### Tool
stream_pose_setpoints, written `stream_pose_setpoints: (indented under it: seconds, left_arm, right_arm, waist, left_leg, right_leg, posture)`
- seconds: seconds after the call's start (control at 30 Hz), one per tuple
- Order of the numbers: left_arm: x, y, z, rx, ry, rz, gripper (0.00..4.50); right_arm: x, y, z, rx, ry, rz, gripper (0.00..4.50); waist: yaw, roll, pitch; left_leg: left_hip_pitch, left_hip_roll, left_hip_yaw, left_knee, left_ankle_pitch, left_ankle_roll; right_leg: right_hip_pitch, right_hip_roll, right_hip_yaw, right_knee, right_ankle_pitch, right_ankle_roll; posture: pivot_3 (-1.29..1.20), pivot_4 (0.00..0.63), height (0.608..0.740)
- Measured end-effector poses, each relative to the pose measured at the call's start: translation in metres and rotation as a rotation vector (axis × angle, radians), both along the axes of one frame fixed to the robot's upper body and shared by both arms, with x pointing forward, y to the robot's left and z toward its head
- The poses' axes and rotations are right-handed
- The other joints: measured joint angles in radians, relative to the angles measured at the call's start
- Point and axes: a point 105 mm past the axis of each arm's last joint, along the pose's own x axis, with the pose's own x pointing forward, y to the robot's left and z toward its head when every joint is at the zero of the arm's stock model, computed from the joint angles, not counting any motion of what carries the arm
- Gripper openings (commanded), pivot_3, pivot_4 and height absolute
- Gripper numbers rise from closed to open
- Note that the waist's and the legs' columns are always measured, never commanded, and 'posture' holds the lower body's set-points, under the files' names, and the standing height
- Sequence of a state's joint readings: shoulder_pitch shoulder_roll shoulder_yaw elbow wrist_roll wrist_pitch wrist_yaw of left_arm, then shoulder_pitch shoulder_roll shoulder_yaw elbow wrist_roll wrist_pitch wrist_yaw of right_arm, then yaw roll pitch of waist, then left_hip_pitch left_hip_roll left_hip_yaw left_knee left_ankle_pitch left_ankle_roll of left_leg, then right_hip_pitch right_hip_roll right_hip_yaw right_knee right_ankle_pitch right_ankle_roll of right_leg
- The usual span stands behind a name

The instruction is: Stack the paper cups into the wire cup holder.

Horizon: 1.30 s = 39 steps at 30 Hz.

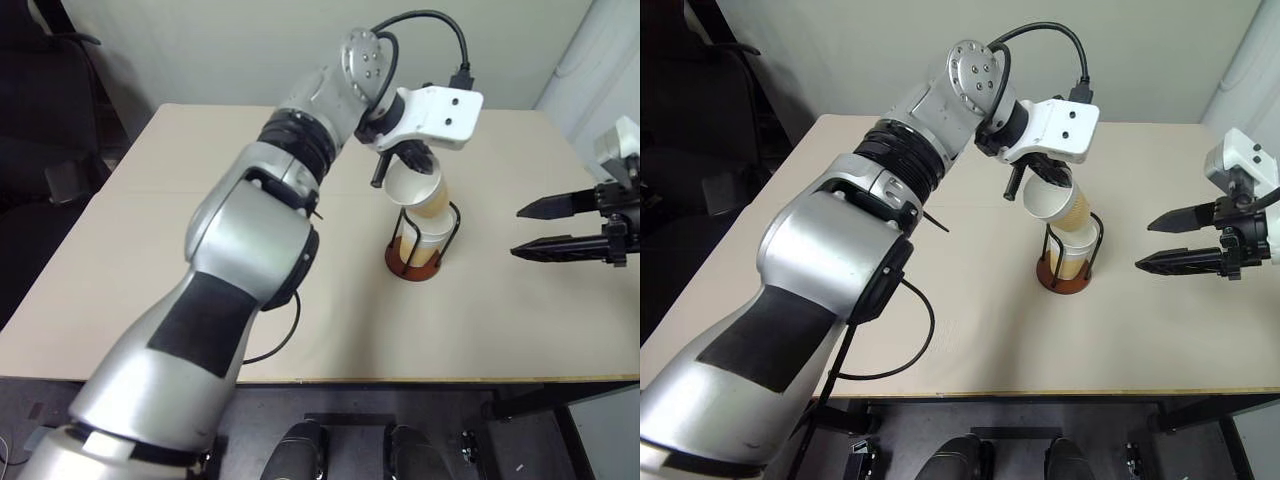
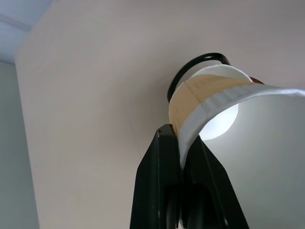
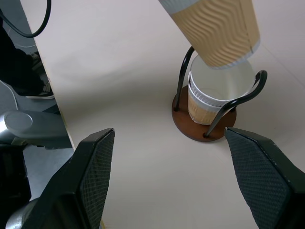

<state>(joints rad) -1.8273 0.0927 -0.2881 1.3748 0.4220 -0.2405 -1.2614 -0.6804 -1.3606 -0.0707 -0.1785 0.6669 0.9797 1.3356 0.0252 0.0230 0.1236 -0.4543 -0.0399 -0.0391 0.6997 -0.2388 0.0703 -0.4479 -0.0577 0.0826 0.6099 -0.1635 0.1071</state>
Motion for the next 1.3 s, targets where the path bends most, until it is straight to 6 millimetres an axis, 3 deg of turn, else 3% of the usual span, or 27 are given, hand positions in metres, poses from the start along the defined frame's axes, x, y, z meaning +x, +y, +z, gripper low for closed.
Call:
stream_pose_setpoints:
  seconds: [1.0,1.13,1.3]
  left_arm:
    - [0.001,-0.006,-0.015,0.046,-0.01,-0.001,0.02]
    - [0.003,-0.006,-0.017,0.068,-0.029,0.007,0.97]
    - [0.003,-0.014,-0.017,0.059,-0.078,0.0,2.9]
  right_arm:
    - [-0.005,0.001,0.004,0.004,-0.025,-0.009,3.76]
    - [-0.006,0.001,0.002,0.003,-0.02,-0.011,3.76]
    - [-0.007,0.002,0.0,0.003,-0.01,-0.009,3.76]
  waist:
    - [0.001,0.0,0.0]
    - [0.001,0.0,0.0]
    - [0.002,0.0,0.0]
  left_leg:
    - [0.0,0.0,0.0,0.0,0.001,-0.001]
    - [0.0,0.0,0.0,0.001,0.001,-0.001]
    - [0.0,0.0,0.0,0.001,0.001,-0.002]
  right_leg:
    - [0.0,0.0,0.001,0.0,0.001,0.001]
    - [0.0,0.0,0.001,0.0,0.001,0.001]
    - [0.0,0.0,0.001,0.0,0.001,0.002]
  posture:
    - [0.0,0.15,0.74]
    - [0.0,0.15,0.74]
    - [0.0,0.15,0.74]
